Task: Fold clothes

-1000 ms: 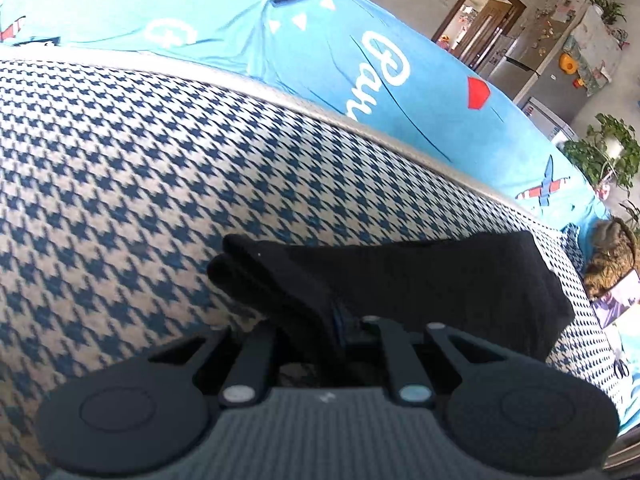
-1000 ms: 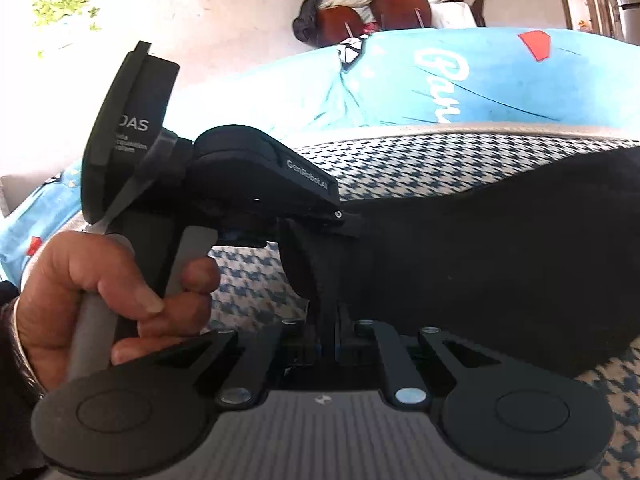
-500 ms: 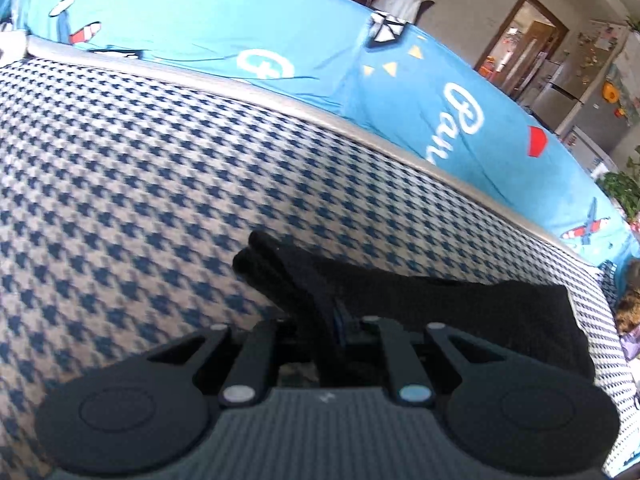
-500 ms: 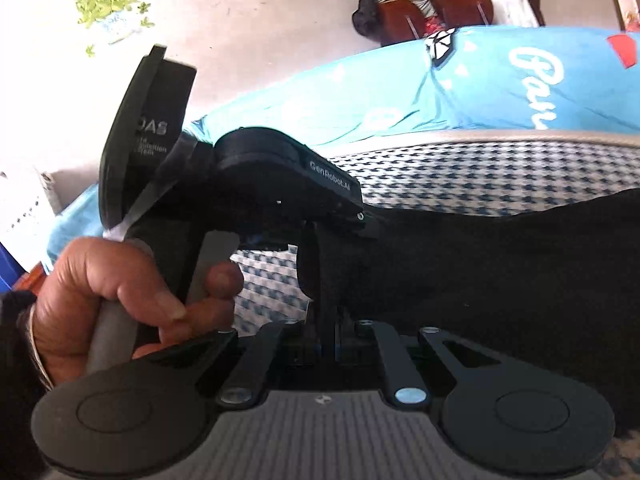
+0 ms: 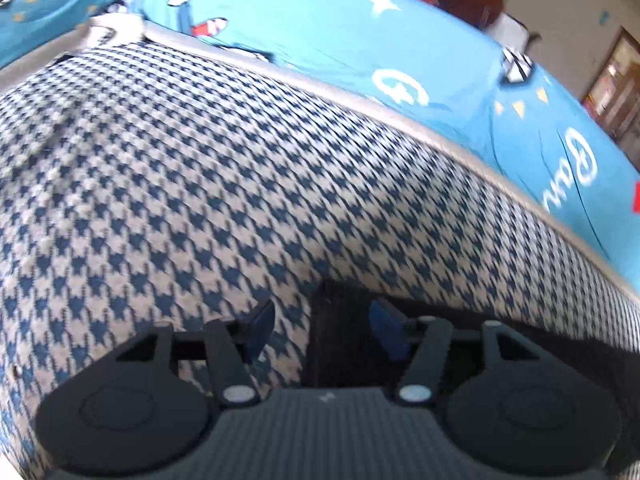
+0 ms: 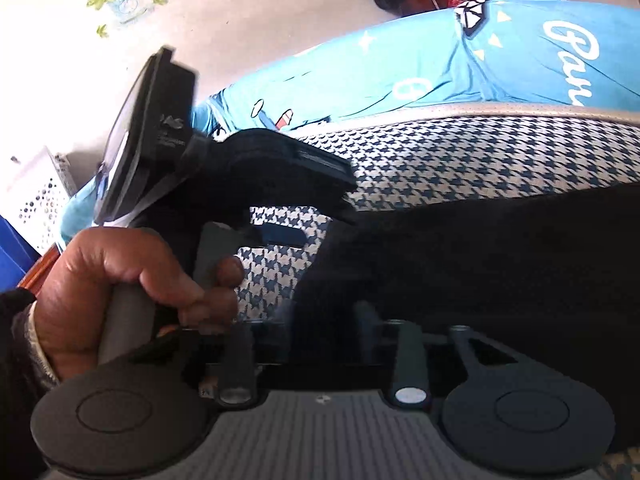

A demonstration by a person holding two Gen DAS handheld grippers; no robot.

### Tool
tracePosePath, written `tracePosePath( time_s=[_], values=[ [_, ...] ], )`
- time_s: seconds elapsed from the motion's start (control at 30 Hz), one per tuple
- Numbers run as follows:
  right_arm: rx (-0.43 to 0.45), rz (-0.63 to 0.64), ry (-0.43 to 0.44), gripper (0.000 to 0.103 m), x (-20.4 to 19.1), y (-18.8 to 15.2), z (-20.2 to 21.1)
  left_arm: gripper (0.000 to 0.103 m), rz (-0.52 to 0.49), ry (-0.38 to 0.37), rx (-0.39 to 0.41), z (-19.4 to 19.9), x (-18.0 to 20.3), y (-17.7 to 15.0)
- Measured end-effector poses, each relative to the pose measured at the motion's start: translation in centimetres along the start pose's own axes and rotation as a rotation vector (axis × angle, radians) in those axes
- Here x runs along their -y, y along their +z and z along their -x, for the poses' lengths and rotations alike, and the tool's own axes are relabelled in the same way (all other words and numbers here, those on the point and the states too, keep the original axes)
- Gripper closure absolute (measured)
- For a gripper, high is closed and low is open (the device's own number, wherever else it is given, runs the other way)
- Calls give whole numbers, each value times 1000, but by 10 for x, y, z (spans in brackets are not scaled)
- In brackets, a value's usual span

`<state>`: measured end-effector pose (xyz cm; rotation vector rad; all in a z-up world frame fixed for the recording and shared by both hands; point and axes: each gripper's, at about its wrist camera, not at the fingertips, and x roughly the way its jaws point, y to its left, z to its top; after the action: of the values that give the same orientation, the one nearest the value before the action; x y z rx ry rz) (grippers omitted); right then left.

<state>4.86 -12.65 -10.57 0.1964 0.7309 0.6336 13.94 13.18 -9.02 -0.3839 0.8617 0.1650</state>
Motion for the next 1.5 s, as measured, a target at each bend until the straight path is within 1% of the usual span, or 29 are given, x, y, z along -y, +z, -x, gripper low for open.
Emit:
tracePosePath(
  time_s=[0.07, 0.13, 0.27, 0.37, 0.53, 0.6, 0.73, 0.83, 0.9, 0.97, 1.07, 1.13, 1.27, 1.4, 1.5],
  values=[
    [0, -11, 0, 61, 3, -5, 9, 43, 9, 16, 27, 5, -1, 1],
    [1, -10, -1, 61, 5, -9, 19, 38, 3, 26, 50, 9, 0, 2],
    [15, 17, -38, 60, 7, -8, 27, 36, -32, -7, 34, 10, 10, -3],
    [25, 35, -80, 60, 9, -10, 34, 29, -64, -29, 29, 8, 23, -10],
    [57, 50, -207, 59, 20, -14, 41, 24, -123, -74, -6, 6, 46, -25],
    [79, 52, -276, 59, 27, -16, 47, 22, -157, -100, -26, 5, 54, -30],
    [123, 27, -390, 59, 44, -16, 63, 19, -213, -149, -52, 6, 69, -44],
    [162, 5, -494, 59, 59, -18, 77, 17, -242, -186, -72, 8, 78, -55],
    [174, -6, -552, 59, 71, -20, 86, 16, -269, -196, -83, 8, 84, -61],
    [184, -23, -589, 59, 81, -21, 94, 16, -293, -201, -91, 8, 90, -67],
    [189, -54, -621, 59, 95, -23, 104, 16, -314, -221, -109, 7, 98, -74],
    [163, -74, -631, 59, 104, -25, 106, 15, -328, -228, -117, 7, 102, -78],
    [114, -120, -605, 59, 116, -33, 107, 12, -370, -220, -126, 6, 109, -89],
    [89, -55, -606, 58, 109, -41, 107, 10, -432, -193, -114, 8, 112, -102],
    [83, -39, -601, 57, 108, -45, 107, 9, -462, -181, -106, 10, 110, -110]
  ],
)
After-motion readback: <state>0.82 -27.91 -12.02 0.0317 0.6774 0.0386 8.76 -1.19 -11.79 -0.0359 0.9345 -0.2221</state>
